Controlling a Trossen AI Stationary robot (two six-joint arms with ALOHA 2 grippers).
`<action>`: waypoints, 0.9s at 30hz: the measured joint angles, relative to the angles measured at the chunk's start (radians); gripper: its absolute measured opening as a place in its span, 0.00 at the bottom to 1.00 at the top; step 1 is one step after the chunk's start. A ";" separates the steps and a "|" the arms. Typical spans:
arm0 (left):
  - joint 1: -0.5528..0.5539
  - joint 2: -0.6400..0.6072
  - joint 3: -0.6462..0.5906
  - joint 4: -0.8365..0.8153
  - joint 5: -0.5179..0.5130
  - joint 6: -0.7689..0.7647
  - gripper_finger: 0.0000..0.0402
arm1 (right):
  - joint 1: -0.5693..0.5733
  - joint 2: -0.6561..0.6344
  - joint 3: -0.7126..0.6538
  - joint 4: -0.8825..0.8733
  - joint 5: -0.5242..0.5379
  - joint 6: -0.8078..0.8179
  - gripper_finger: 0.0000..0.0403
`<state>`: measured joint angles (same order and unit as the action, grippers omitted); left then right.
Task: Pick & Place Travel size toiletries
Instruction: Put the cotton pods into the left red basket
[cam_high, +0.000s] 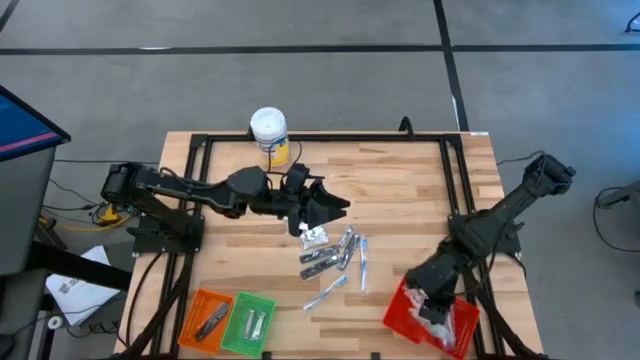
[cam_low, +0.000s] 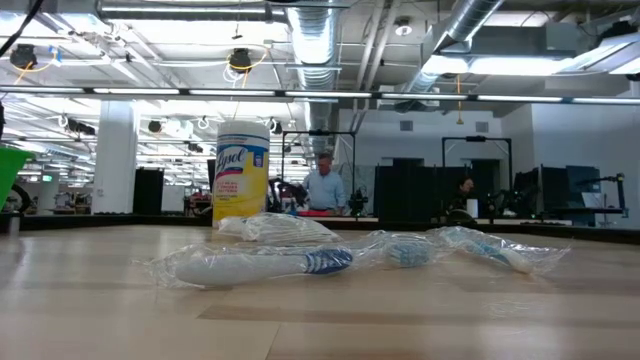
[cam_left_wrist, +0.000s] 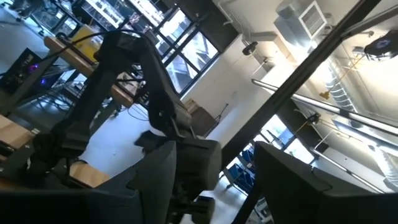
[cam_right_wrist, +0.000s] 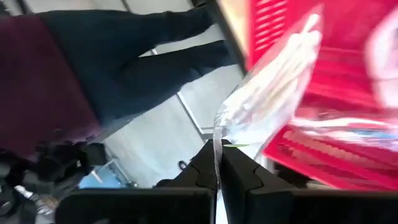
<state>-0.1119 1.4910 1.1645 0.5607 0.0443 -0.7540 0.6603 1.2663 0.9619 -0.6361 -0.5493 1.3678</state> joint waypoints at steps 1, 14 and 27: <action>-0.003 0.000 0.000 0.000 0.000 0.006 0.52 | -0.012 0.000 0.000 -0.018 -0.002 -0.018 0.00; -0.028 0.000 0.000 -0.003 0.001 0.014 0.52 | -0.118 -0.002 0.000 -0.065 -0.034 -0.149 0.00; -0.017 0.000 0.000 -0.003 0.001 0.023 0.52 | -0.134 -0.002 0.000 -0.122 -0.026 -0.163 0.00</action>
<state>-0.1289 1.4910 1.1645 0.5575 0.0457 -0.7306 0.5261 1.2644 0.9619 -0.7579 -0.5751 1.2052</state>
